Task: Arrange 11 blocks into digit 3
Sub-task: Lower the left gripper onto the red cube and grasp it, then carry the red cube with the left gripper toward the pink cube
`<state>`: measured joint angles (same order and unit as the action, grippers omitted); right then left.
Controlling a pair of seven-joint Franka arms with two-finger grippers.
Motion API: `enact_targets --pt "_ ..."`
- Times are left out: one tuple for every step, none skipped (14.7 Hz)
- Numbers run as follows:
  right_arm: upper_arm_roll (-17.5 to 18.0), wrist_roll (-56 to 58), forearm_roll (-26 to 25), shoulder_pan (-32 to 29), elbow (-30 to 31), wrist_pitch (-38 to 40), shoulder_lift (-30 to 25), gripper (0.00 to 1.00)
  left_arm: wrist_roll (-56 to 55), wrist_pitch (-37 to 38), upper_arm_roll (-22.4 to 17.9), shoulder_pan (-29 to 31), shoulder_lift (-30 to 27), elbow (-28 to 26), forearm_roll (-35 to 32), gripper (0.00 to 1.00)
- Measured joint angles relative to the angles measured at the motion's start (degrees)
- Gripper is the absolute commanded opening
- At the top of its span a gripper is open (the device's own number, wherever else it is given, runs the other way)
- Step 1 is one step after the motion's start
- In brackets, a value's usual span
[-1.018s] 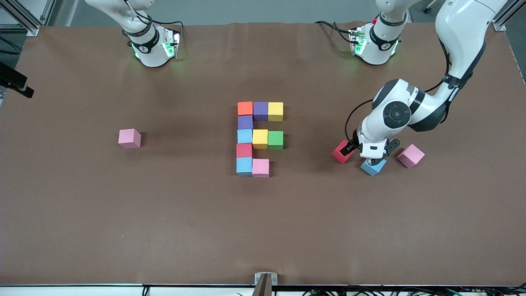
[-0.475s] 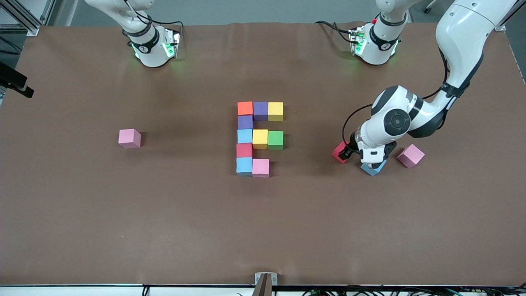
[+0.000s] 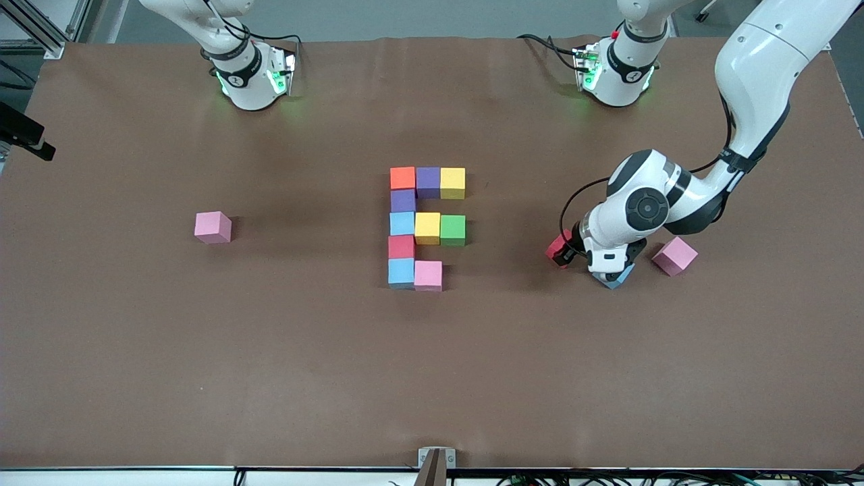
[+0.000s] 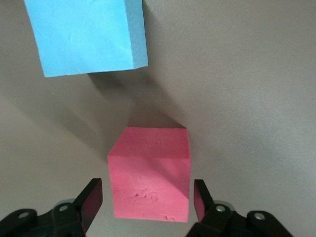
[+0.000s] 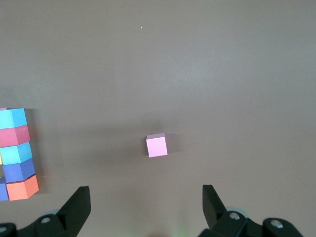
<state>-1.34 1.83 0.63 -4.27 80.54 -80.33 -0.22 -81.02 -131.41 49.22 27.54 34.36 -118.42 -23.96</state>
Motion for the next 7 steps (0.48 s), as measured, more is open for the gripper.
enact_targets --pt "0.0 0.0 0.0 0.0 0.0 0.0 0.0 1.0 0.0 -0.2 -0.1 0.0 0.5 0.0 -0.8 0.72" --pt "0.0 0.0 0.0 0.0 0.0 0.0 0.0 1.0 -0.1 -0.4 -0.2 0.0 0.9 0.1 -1.6 0.63" --pt "0.0 0.0 0.0 0.0 0.0 0.0 0.0 1.0 -0.1 -0.8 -0.2 0.0 1.4 0.1 -2.0 0.56" --pt "0.0 0.0 0.0 0.0 0.0 0.0 0.0 1.0 -0.1 -1.3 -0.3 0.1 1.8 0.2 -2.1 0.49" --pt "0.0 0.0 0.0 0.0 0.0 0.0 0.0 1.0 -0.3 -1.3 -0.3 0.1 1.8 0.4 -2.1 0.42" --pt "0.1 0.0 0.0 0.0 0.0 0.0 0.0 1.0 -0.9 -1.7 -0.4 0.1 1.9 0.7 -2.1 0.33" --pt "0.1 0.0 0.0 0.0 0.0 0.0 0.0 1.0 -1.5 -2.1 -0.5 -0.1 2.3 1.3 -2.1 0.28"
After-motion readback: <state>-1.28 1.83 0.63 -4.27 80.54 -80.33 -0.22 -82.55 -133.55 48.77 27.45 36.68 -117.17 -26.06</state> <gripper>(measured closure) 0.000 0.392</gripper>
